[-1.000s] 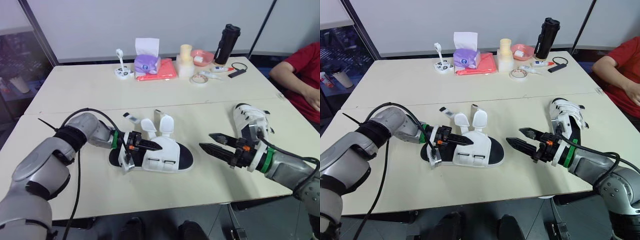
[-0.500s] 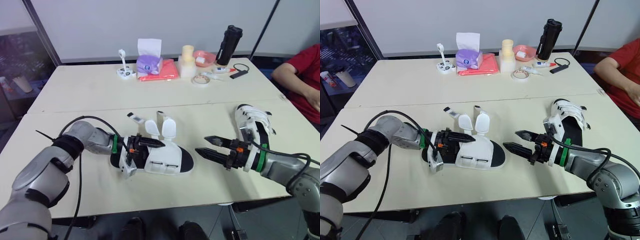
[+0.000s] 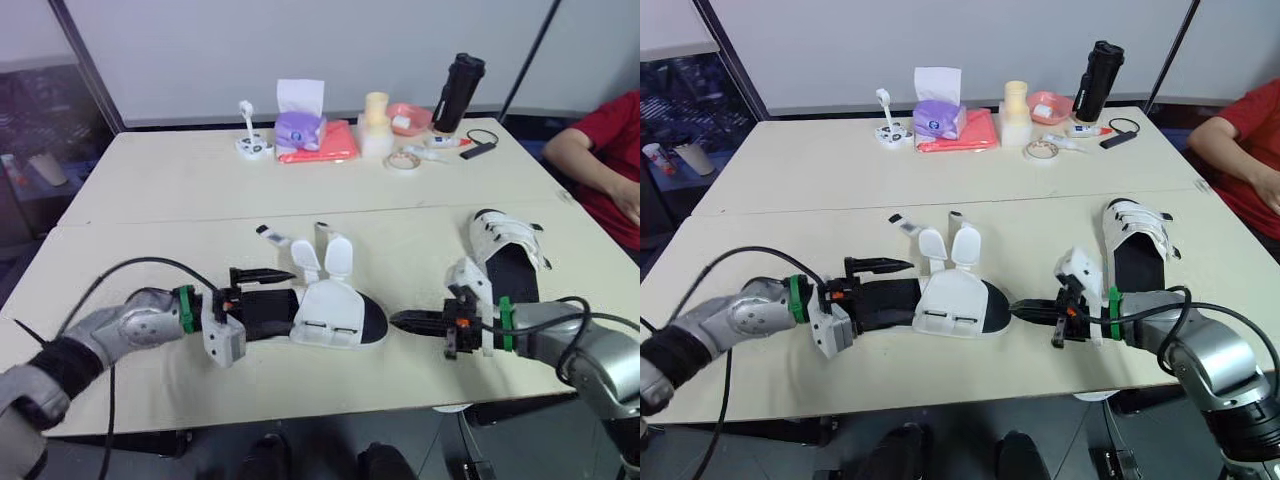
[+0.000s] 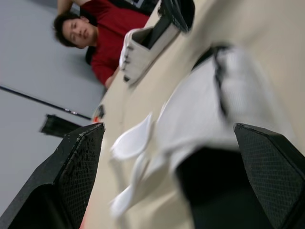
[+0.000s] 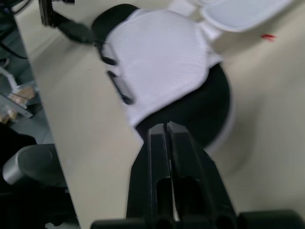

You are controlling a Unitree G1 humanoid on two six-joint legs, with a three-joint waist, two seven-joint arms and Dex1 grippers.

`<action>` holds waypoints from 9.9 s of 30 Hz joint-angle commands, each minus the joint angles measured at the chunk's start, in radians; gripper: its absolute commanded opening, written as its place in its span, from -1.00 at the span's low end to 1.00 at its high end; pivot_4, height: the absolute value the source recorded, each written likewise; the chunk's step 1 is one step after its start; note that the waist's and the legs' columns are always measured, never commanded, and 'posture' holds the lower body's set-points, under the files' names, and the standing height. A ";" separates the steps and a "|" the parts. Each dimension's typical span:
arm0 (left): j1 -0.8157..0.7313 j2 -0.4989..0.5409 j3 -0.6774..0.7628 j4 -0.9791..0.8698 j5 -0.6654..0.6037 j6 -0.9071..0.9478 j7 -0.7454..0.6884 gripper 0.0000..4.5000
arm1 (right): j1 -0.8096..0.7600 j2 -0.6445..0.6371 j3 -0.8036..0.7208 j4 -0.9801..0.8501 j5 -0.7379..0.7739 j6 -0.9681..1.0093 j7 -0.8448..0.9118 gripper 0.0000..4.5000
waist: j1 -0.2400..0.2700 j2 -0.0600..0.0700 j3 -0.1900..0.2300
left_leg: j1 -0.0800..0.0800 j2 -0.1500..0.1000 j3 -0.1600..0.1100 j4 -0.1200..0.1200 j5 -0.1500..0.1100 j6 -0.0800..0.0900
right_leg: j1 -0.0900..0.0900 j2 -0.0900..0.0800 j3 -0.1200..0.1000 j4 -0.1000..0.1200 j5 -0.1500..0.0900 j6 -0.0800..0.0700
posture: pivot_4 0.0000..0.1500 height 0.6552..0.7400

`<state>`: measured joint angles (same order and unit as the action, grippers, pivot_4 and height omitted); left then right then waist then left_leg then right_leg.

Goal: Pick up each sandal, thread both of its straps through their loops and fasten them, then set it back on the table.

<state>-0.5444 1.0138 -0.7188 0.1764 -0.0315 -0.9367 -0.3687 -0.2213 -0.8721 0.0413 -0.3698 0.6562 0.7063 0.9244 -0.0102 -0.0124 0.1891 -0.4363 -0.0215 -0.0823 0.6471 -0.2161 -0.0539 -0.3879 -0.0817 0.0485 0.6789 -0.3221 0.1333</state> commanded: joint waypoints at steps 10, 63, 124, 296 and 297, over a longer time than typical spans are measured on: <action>0.094 -0.165 0.437 -0.008 -0.350 0.642 -0.145 1.00 | -0.060 0.100 0.129 0.054 -0.184 -0.109 0.017 -0.97 | -0.005 0.000 0.000 | 0.003 0.001 -0.001 0.000 0.000 0.000 | 0.000 0.001 0.000 0.004 0.000 0.000 | 1.00 1.00; -0.522 -0.744 0.872 0.789 -0.412 1.218 -0.486 -0.98 | -0.093 0.259 0.223 0.254 -0.466 -0.295 0.026 -1.00 | -0.007 -0.003 0.000 | 0.019 0.001 -0.001 -0.003 0.000 0.000 | 0.015 0.002 -0.001 0.001 -0.001 0.000 | 1.00 1.00; -0.175 -0.307 0.317 0.628 -0.149 0.124 -0.003 0.77 | -0.105 0.288 0.230 0.405 -0.508 -0.421 -0.002 -1.00 | -0.006 -0.007 -0.002 | 0.028 0.001 0.001 -0.018 0.001 -0.003 | 0.024 0.000 -0.001 -0.013 0.000 -0.001 | 1.00 1.00; 0.070 -0.523 0.675 -0.245 -0.750 1.924 -0.661 -0.42 | -0.127 0.384 0.264 0.484 -0.579 -0.463 -0.057 -1.00 | -0.010 -0.007 -0.004 | 0.033 0.003 -0.004 -0.034 0.001 -0.004 | 0.028 -0.001 -0.001 -0.032 0.001 -0.005 | 1.00 1.00; 0.075 -0.520 0.700 -0.259 -0.786 1.954 -0.658 -0.17 | -0.127 0.383 0.264 0.484 -0.579 -0.462 -0.056 -1.00 | -0.010 -0.007 -0.004 | 0.033 0.003 -0.004 -0.034 0.001 -0.004 | 0.028 -0.001 -0.001 -0.032 0.001 -0.005 | 1.00 1.00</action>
<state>-0.4735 0.4884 -0.0706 -0.0407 -0.7628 0.9924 -1.0222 -0.3749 -0.4883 0.2681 0.0387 0.1323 0.2099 0.8784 -0.0199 -0.0194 0.1853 -0.4029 -0.0183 -0.0861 0.6126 -0.2147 -0.0580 -0.3596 -0.0824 0.0478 0.6473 -0.3212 0.1279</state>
